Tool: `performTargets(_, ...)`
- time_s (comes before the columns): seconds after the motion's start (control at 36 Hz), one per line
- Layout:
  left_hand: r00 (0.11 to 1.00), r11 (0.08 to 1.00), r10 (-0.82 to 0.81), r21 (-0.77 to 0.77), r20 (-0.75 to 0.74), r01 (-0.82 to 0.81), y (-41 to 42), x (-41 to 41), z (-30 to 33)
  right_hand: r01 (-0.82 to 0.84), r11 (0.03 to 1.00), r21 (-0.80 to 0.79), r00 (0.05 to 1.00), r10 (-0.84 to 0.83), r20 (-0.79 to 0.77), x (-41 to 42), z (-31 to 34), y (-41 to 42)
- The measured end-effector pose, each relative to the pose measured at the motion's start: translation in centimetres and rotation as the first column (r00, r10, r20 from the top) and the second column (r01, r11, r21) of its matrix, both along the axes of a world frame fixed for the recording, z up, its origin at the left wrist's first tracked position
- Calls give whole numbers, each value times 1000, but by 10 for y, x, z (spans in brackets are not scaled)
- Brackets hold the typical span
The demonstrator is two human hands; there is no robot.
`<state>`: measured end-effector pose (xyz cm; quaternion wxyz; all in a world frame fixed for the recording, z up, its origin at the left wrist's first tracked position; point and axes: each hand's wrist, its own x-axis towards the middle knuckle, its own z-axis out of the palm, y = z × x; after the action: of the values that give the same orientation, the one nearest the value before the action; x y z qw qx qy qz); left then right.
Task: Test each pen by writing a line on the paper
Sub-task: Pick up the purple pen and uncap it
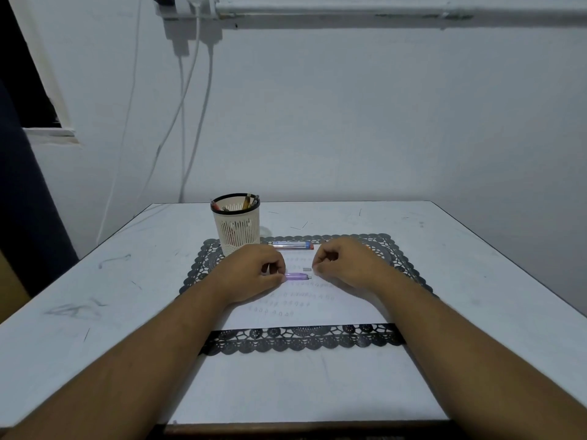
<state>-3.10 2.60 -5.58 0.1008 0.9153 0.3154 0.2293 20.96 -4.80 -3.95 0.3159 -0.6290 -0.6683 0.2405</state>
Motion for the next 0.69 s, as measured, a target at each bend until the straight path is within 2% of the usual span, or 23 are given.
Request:
performTargets(0.08,1000,1000,5,6,-2,-5,-1,0,0,-54,995,-86,998,53,-16,1,5,-5)
performTargets(0.31,1000,1000,12,-9,23,-11,-1,-1,0,-35,997,-63,997,40,69,-4,2,1)
performTargets(0.44,999,1000,6,-12,33,-5,-1,0,1,-41,998,-43,997,39,-60,0,3,-1)
performTargets(0.64,999,1000,-1,4,32,1,0,0,0,-58,996,-62,995,52,-87,3,1,-1)
performTargets(0.69,1000,1000,-4,8,30,4,0,0,0,-60,996,-66,997,58,-41,4,3,-1)
